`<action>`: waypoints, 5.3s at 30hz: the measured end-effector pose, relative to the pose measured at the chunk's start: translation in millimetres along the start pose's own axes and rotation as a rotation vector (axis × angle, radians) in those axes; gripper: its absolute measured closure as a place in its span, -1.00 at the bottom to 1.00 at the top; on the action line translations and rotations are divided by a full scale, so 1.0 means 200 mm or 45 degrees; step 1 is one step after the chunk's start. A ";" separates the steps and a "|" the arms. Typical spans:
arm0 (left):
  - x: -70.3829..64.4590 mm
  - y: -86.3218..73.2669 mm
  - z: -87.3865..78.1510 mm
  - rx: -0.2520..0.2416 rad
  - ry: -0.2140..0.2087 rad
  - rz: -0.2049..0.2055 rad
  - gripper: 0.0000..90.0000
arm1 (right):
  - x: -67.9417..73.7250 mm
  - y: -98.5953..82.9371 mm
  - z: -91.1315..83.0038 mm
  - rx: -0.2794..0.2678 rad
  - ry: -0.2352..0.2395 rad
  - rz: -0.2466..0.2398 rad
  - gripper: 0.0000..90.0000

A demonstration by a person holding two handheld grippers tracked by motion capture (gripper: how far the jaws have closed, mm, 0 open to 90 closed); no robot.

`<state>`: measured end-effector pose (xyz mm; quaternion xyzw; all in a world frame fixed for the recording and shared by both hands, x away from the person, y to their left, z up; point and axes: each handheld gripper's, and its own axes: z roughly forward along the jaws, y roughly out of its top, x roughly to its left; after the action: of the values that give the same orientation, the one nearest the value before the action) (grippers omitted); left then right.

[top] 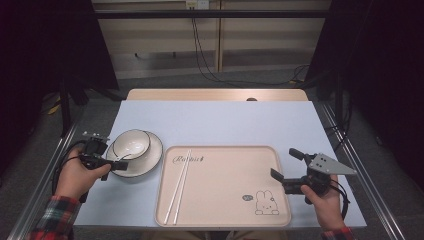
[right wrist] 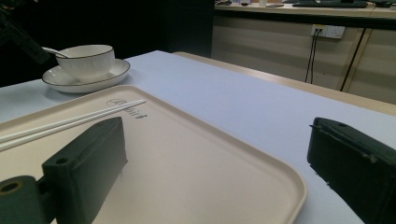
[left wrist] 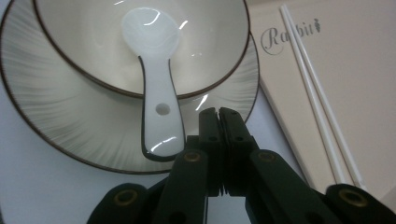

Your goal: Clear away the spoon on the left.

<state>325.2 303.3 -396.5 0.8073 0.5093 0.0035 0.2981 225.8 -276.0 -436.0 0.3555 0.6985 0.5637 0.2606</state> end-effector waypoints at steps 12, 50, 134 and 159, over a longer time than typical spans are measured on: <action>0.10 0.01 -0.04 -0.046 0.076 -0.087 0.97 | 0.01 0.00 0.00 0.012 0.003 -0.008 -0.92; 0.20 0.12 -0.03 -0.292 0.247 -0.209 0.89 | 0.01 -0.01 0.00 0.018 0.015 -0.010 -0.92; 0.25 0.16 0.14 -0.808 0.120 -0.496 0.90 | 0.01 -0.01 0.00 0.026 0.016 -0.024 -0.92; -0.07 0.32 -0.03 -0.947 -0.134 -0.264 0.91 | 0.01 -0.01 0.00 0.012 0.001 -0.040 -0.92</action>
<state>369.3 275.2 -355.5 0.5876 0.5362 0.1162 0.5947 225.3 -274.7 -437.2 0.3454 0.7068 0.5564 0.2676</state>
